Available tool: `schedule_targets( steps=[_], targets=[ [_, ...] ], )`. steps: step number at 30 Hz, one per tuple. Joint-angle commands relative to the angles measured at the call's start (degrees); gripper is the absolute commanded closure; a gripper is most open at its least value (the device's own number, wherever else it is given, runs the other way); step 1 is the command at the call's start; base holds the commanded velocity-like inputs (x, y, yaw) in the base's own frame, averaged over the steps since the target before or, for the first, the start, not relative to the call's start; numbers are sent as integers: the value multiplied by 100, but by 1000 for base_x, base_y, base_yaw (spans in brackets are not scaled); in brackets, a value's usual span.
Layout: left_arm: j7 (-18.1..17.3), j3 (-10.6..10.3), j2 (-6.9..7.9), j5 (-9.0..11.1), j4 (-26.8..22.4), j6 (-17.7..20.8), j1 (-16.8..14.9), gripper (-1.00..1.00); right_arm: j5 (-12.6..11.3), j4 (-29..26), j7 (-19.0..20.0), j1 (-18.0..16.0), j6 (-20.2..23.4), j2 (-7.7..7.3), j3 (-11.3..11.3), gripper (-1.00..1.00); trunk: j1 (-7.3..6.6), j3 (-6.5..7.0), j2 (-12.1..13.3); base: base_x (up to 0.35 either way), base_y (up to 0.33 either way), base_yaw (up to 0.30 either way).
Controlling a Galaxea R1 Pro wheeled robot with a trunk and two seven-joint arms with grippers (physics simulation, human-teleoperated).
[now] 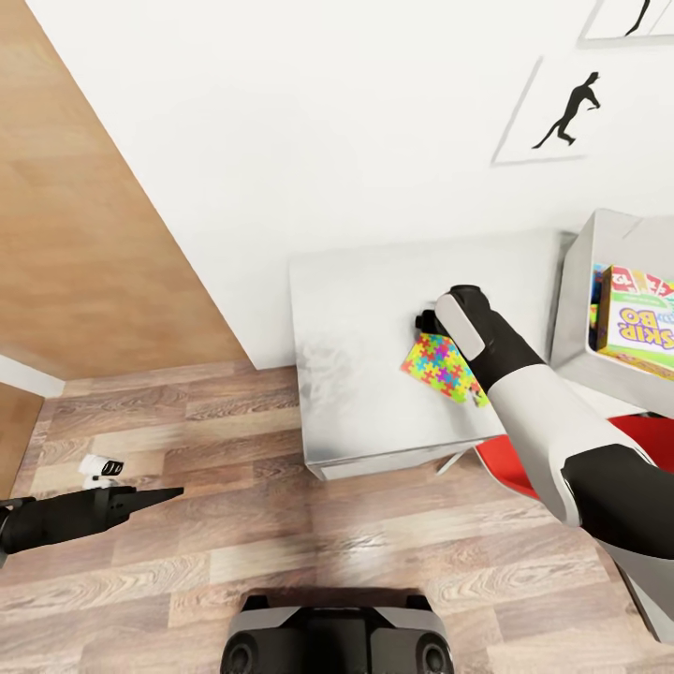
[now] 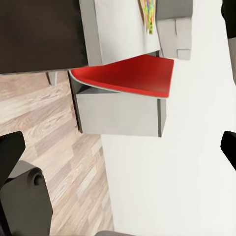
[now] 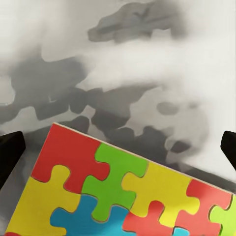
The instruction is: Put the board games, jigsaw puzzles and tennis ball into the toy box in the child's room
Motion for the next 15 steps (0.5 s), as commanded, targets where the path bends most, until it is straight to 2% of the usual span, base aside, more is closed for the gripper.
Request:
schedule_targets(
  steps=[1, 15],
  targets=[
    [-23, -2, 1, -6, -2, 61, -3, -100, -168, 295, -29, -2, -37, -5, 33, -100, 7, -13, -5, -3, 0, 0],
    [-23, -2, 1, -2, -2, 61, -3, -100, -168, 295, -30, -2, -37, 0, 32, -100, 7, -22, -5, -70, 15, 0]
  ],
)
